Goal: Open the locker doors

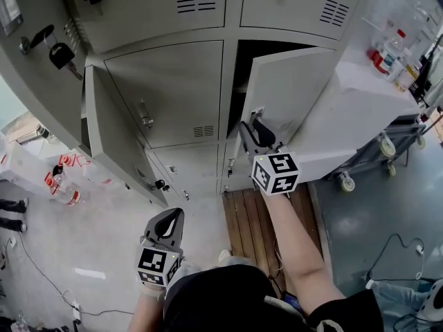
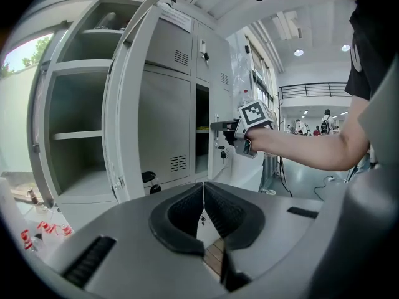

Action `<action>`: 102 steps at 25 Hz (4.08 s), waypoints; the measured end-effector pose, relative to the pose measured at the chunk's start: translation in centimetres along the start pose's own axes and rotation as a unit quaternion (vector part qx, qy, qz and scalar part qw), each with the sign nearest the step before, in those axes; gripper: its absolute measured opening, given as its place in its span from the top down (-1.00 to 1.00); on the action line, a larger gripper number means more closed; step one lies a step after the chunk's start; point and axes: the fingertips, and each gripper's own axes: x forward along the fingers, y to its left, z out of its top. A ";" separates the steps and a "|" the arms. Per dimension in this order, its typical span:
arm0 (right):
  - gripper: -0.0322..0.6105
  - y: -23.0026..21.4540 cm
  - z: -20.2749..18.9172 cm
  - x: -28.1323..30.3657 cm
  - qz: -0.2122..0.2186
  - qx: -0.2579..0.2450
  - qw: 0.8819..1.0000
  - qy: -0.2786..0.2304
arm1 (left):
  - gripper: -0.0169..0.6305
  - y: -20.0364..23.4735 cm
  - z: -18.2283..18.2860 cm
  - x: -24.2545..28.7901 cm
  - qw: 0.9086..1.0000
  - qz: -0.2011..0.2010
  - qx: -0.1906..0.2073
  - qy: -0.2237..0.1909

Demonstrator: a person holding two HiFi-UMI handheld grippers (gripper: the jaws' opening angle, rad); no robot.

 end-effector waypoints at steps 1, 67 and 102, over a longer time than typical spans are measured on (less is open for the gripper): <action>0.48 -0.1 -0.1 -0.6 -0.004 -0.001 1.000 0.000 | 0.89 -0.3 0.1 0.0 1.000 -0.004 0.002 -0.004; 0.81 -24.8 -0.3 -27.7 -0.271 0.059 0.960 -0.043 | 0.89 -16.4 2.1 9.1 0.974 -0.215 0.063 0.015; 0.81 10.9 -5.4 -24.1 -0.116 0.063 0.991 0.034 | 0.89 -9.2 3.6 1.0 0.968 -0.243 0.023 -0.057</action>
